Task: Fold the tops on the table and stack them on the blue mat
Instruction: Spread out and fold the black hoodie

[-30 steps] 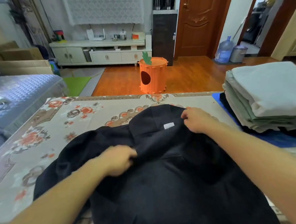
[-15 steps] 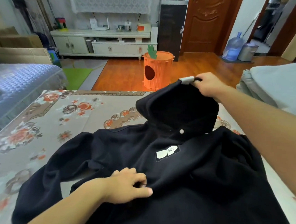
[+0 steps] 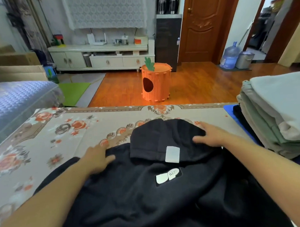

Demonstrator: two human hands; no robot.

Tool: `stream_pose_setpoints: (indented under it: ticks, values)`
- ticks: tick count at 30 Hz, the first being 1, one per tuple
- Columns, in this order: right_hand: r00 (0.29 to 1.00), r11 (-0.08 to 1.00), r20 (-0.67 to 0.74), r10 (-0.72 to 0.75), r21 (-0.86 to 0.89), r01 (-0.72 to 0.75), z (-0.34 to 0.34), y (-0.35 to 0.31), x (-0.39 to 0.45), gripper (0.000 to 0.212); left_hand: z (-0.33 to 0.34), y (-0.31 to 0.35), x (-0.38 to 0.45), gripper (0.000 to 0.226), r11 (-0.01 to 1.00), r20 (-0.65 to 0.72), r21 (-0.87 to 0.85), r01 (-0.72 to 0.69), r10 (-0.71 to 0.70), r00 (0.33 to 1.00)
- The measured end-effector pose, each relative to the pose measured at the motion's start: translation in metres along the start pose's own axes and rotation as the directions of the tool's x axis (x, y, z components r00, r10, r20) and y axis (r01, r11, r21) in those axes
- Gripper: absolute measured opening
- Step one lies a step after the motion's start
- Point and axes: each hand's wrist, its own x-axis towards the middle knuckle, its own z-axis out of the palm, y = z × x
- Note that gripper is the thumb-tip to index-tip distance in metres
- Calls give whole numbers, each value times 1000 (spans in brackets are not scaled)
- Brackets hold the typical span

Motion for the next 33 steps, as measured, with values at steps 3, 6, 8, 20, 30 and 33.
stream_pose_setpoints:
  ticks: [3, 6, 8, 20, 30, 33]
  values:
    - [976, 996, 213, -54, -56, 68, 13, -14, 12, 78, 33, -7, 10, 56, 994, -21, 42, 104, -103, 994]
    - [986, 960, 77, -150, -226, 163, -8, -35, 39, 39, 19, -9, 18, 33, 999, -19, -18, 47, -47, 999]
    - [955, 981, -246, -166, -141, 134, -41, -61, 56, 34, -14, -23, 32, 24, 997, -128, -76, 5, -15, 992]
    - [833, 952, -474, -284, -36, 304, -19, -189, 104, 66, -69, -18, 78, 69, 972, -324, -194, -135, 67, 944]
    - [997, 908, 39, -70, -412, 80, 126, -160, 18, 55, 19, -188, -109, 98, 849, 21, -100, 519, -520, 854]
    - [948, 878, 42, -315, -365, 308, 131, -222, 8, 73, 12, -170, -125, 82, 812, -17, -177, 555, -567, 824]
